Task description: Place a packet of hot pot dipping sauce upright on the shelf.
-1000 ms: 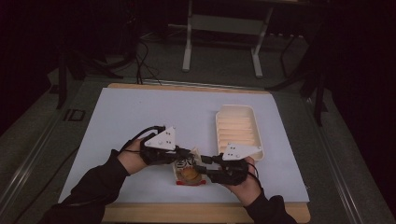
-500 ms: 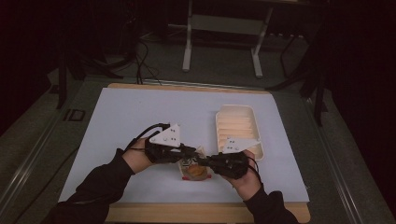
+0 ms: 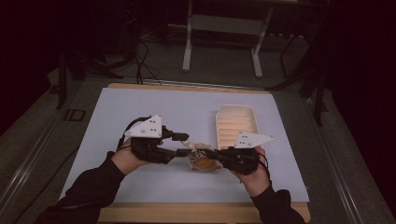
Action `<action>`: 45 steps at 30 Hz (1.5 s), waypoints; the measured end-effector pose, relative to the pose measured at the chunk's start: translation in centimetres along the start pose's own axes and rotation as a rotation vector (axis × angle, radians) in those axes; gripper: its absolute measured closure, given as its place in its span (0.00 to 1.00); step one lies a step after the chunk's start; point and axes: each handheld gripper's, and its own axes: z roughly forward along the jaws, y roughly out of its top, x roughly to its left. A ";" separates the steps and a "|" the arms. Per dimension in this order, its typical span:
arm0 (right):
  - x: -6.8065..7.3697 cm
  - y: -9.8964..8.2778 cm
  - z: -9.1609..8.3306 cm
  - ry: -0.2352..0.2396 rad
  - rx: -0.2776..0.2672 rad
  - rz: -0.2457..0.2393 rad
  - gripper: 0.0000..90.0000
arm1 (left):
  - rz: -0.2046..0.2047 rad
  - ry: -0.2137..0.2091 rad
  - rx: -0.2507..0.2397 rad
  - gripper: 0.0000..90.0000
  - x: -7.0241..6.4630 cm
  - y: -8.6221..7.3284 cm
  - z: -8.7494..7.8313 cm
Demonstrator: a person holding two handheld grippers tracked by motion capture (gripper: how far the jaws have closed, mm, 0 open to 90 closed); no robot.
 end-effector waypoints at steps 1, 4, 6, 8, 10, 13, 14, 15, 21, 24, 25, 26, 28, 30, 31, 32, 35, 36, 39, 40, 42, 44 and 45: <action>-0.1 0.1 -0.2 -0.002 -0.003 0.002 0.99 | -0.012 0.005 -0.001 0.51 0.1 -0.1 -0.3; -0.6 0.4 -0.8 -0.015 -0.015 0.003 0.99 | -0.015 0.037 0.002 0.47 0.1 -0.4 -0.9; -1.0 0.6 -1.1 -0.020 -0.030 0.008 0.99 | -0.036 0.066 -0.015 0.44 0.2 -0.7 -1.7; -1.3 0.8 -1.4 -0.026 -0.044 0.010 0.99 | -0.036 0.087 -0.029 0.43 0.1 -0.9 -2.2; -1.5 1.1 -1.8 -0.038 -0.056 0.006 0.99 | -0.056 0.090 -0.038 0.40 0.3 -1.2 -2.6; -2.1 1.8 -2.5 -0.047 -0.077 -0.004 0.99 | -0.086 0.110 -0.040 0.29 0.4 -1.9 -2.9; -2.3 2.0 -2.7 -0.052 -0.083 -0.006 0.99 | -0.083 0.118 -0.037 0.27 0.4 -2.2 -3.0; -2.6 2.2 -2.9 -0.059 -0.093 -0.005 0.99 | -0.075 0.129 -0.032 0.25 0.3 -2.5 -3.0; -4.8 2.6 -3.9 -0.085 -0.115 0.008 0.99 | -0.109 0.134 -0.031 0.12 0.1 -4.7 -2.7; -5.2 2.5 -4.0 -0.084 -0.117 0.011 0.99 | -0.154 0.155 -0.041 0.08 0.2 -5.8 -2.6; -6.4 2.4 -4.3 -0.074 -0.126 0.010 0.99 | -0.168 0.161 -0.050 0.01 0.3 -6.2 -2.6; -6.9 2.4 -4.4 -0.066 -0.133 0.005 0.99 | -0.180 0.167 -0.049 0.01 0.3 -6.6 -2.6; -7.8 2.2 -4.6 -0.053 -0.131 0.001 0.99 | -0.202 0.166 -0.066 0.01 0.4 -7.5 -2.5; -8.7 2.0 -4.7 -0.044 -0.130 -0.004 0.99 | -0.213 0.165 -0.057 0.01 0.5 -8.2 -2.3; -9.2 1.9 -4.7 -0.035 -0.126 -0.004 0.99 | -0.216 0.163 -0.059 0.01 0.4 -8.5 -2.2; -9.6 1.7 -4.7 -0.035 -0.128 -0.006 0.99 | -0.216 0.156 -0.058 0.01 0.4 -8.8 -2.1; -10.9 1.1 -4.3 -0.002 -0.118 -0.007 0.99 | -0.212 0.154 -0.046 0.01 0.2 -9.5 -1.5; -11.2 0.9 -4.2 -0.012 -0.114 -0.012 0.99 | -0.209 0.148 -0.040 0.01 0.1 -9.7 -1.4; -12.1 0.3 -3.7 -0.021 -0.110 -0.006 0.99 | -0.219 0.130 -0.031 0.01 0.1 -10.2 -0.9; -12.3 0.0 -3.5 -0.026 -0.106 -0.016 0.99 | -0.217 0.131 -0.025 0.01 0.1 -10.4 -0.7; -12.7 -0.3 -3.0 -0.034 -0.086 -0.008 0.99 | -0.215 0.128 -0.019 0.01 0.1 -10.5 -0.6; -13.1 -0.7 -2.4 -0.045 -0.067 0.003 0.99 | -0.219 0.126 -0.021 0.01 0.1 -10.6 -0.5; -13.3 -0.9 -2.2 -0.044 -0.059 0.017 0.99 | -0.221 0.122 -0.027 0.01 0.1 -10.6 -0.6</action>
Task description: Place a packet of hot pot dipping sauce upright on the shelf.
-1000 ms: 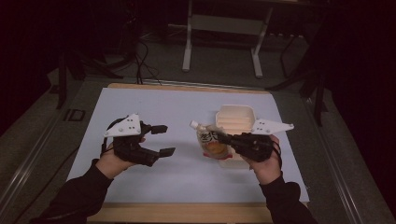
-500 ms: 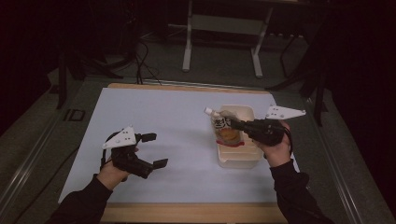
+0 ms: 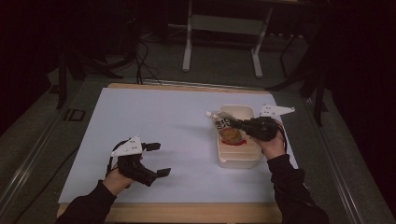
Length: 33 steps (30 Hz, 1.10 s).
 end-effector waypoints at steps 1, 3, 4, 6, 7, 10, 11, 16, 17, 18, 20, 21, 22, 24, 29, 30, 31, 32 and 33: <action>-0.1 -0.2 0.2 0.001 0.004 0.007 0.99 | -0.006 -0.002 -0.005 0.01 0.0 0.0 0.0; -0.2 -0.6 0.7 0.001 0.021 0.033 0.99 | -0.011 -0.001 -0.012 0.01 0.1 -0.1 0.0; -0.2 -0.7 0.9 0.008 0.030 0.036 0.99 | -0.016 -0.003 -0.011 0.01 0.2 -0.2 -0.1; -0.2 -0.9 1.1 0.015 0.057 0.055 0.99 | -0.019 0.004 -0.009 0.01 0.3 -0.3 -0.1; -0.2 -0.9 1.1 0.015 0.057 0.055 0.99 | -0.019 0.004 -0.009 0.01 0.3 -0.3 -0.1; 0.0 -1.4 1.2 0.005 0.098 0.074 0.99 | -0.029 0.008 -0.010 0.01 0.4 -0.5 -0.1; 0.0 -1.5 1.2 -0.002 0.104 0.074 0.99 | -0.030 0.010 -0.006 0.01 0.5 -0.5 -0.1; 0.0 -2.0 0.8 -0.032 0.129 0.086 0.98 | -0.035 0.016 -0.017 0.01 0.6 -0.6 -0.3; 0.0 -1.9 0.6 -0.033 0.132 0.094 0.98 | -0.036 0.017 -0.015 0.01 0.6 -0.6 -0.3; -0.1 -2.0 0.5 -0.035 0.135 0.104 0.97 | -0.035 0.021 -0.010 0.01 0.6 -0.6 -0.3; -0.3 -2.2 0.2 -0.042 0.144 0.133 0.94 | -0.038 0.022 -0.015 0.01 0.6 -0.6 -0.4; -0.4 -2.3 0.0 -0.057 0.149 0.144 0.93 | -0.038 0.024 -0.012 0.01 0.7 -0.7 -0.4; -0.5 -2.4 -0.2 -0.059 0.146 0.154 0.91 | -0.036 0.025 -0.010 0.01 0.6 -0.7 -0.3; -0.5 -2.4 -0.4 -0.063 0.143 0.163 0.87 | -0.036 0.026 -0.012 0.01 0.6 -0.7 -0.3; 0.1 -2.0 -2.0 -0.140 0.082 0.161 0.59 | -0.033 0.023 -0.005 0.01 0.6 -0.7 -0.2; 0.3 -1.7 -2.3 -0.147 0.072 0.151 0.56 | -0.032 0.023 -0.004 0.01 0.6 -0.7 -0.2; 0.3 -1.7 -2.3 -0.147 0.072 0.151 0.56 | -0.032 0.023 -0.004 0.01 0.6 -0.7 -0.2; 0.5 -1.5 -2.5 -0.158 0.065 0.139 0.54 | -0.031 0.022 -0.005 0.01 0.5 -0.8 -0.1; 1.0 -0.8 -3.1 -0.179 0.051 0.115 0.48 | -0.032 0.023 -0.006 0.01 0.5 -0.8 -0.1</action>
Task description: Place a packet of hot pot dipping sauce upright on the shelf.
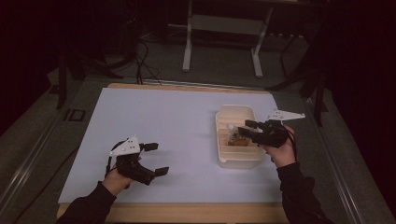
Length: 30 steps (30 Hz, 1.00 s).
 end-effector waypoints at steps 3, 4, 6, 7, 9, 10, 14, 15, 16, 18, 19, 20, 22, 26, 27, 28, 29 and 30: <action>0.7 0.6 -0.7 -0.027 -0.029 -0.025 0.42 | 0.002 0.001 -0.003 0.01 0.0 0.0 0.0; 1.0 0.9 -1.0 -0.027 -0.043 -0.030 0.40 | 0.002 0.002 -0.002 0.01 0.0 -0.1 0.0; 1.3 1.1 -1.2 -0.027 -0.054 -0.032 0.40 | 0.002 0.002 -0.002 0.01 0.0 -0.1 0.0; 2.0 1.6 -1.5 -0.016 -0.072 -0.045 0.36 | 0.011 0.005 -0.006 0.01 -0.1 -0.1 0.1; 2.7 1.9 -1.6 0.000 -0.085 -0.059 0.36 | 0.012 0.007 -0.010 0.01 -0.1 -0.1 0.0; 3.1 2.0 -1.6 0.011 -0.092 -0.066 0.35 | 0.010 0.005 -0.011 0.01 -0.1 -0.1 0.0; 4.6 2.1 -1.1 0.049 -0.097 -0.083 0.26 | 0.011 0.005 -0.012 0.01 -0.2 -0.1 0.1; 5.0 2.1 -0.9 0.063 -0.090 -0.088 0.23 | 0.013 0.006 -0.013 0.01 -0.3 -0.1 0.1; 5.3 2.1 -0.7 0.084 -0.083 -0.090 0.20 | 0.013 0.004 -0.014 0.01 -0.3 -0.2 0.2; 6.0 1.9 -0.3 0.093 -0.067 -0.093 0.15 | 0.012 0.002 -0.011 0.01 -0.3 -0.2 0.2; 6.2 1.8 -0.1 0.105 -0.055 -0.091 0.14 | 0.012 0.001 -0.011 0.01 -0.3 -0.3 0.3; 6.5 1.6 0.2 0.123 -0.051 -0.093 0.14 | 0.014 0.001 -0.006 0.01 -0.3 -0.3 0.3; 7.1 1.3 0.6 0.136 -0.051 -0.106 0.14 | 0.024 0.004 -0.009 0.01 -0.4 -0.4 0.4; 8.0 0.8 1.3 0.142 -0.031 -0.120 0.15 | 0.055 0.023 -0.028 0.01 -0.2 -0.9 0.5; 8.2 0.7 1.4 0.147 -0.033 -0.126 0.15 | 0.051 0.023 -0.028 0.01 -0.2 -1.0 0.6; 8.3 0.5 1.5 0.143 -0.035 -0.129 0.15 | 0.050 0.024 -0.023 0.01 -0.2 -1.1 0.6; 8.5 0.4 1.6 0.138 -0.030 -0.131 0.15 | 0.051 0.025 -0.019 0.01 -0.2 -1.2 0.7; 8.7 0.3 1.7 0.144 -0.029 -0.137 0.15 | 0.050 0.024 -0.018 0.01 -0.2 -1.2 0.7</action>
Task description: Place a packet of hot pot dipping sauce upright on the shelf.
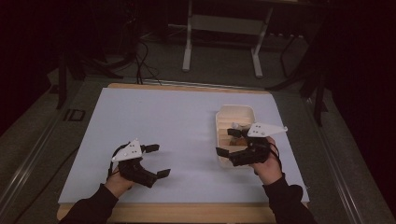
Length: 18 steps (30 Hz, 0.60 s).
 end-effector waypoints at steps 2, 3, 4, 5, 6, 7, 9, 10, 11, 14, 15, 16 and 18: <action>0.3 -0.3 0.2 0.005 0.003 -0.004 0.15 | 0.000 -0.004 0.002 0.01 0.0 0.0 0.0; 0.5 -0.5 0.2 0.004 0.005 -0.004 0.15 | 0.000 -0.006 0.004 0.01 0.0 0.0 0.1; 0.6 -0.7 0.3 0.009 0.003 -0.001 0.15 | 0.000 -0.007 0.003 0.01 0.0 0.0 0.1; 0.7 -0.9 0.4 0.013 0.006 -0.001 0.16 | -0.004 -0.008 0.003 0.01 0.0 -0.1 0.1; 0.9 -1.1 0.5 0.011 0.008 -0.006 0.16 | -0.008 -0.011 0.003 0.01 0.0 -0.1 0.1; 1.1 -1.4 0.6 0.006 0.011 -0.016 0.16 | -0.006 -0.009 0.005 0.01 0.0 -0.2 0.1; 1.3 -1.8 0.8 0.014 0.012 -0.026 0.16 | -0.007 -0.010 0.005 0.01 0.0 -0.2 0.1; 1.4 -1.9 0.9 0.006 0.017 -0.033 0.16 | -0.003 -0.007 0.012 0.01 0.0 -0.3 0.1; 1.6 -2.1 0.9 0.004 0.020 -0.039 0.16 | 0.001 -0.004 0.018 0.01 0.0 -0.3 0.1; 1.9 -2.7 1.0 0.022 0.015 -0.039 0.16 | 0.000 -0.005 0.020 0.01 -0.1 -0.4 0.1; 2.0 -2.9 1.0 0.026 0.015 -0.041 0.16 | 0.002 -0.005 0.020 0.01 -0.1 -0.4 0.1; 2.1 -3.1 1.0 0.020 0.015 -0.044 0.16 | 0.000 -0.003 0.017 0.01 -0.1 -0.4 0.1; 2.4 -3.5 0.9 0.011 0.020 -0.036 0.16 | -0.004 -0.002 0.023 0.01 0.0 -0.4 0.2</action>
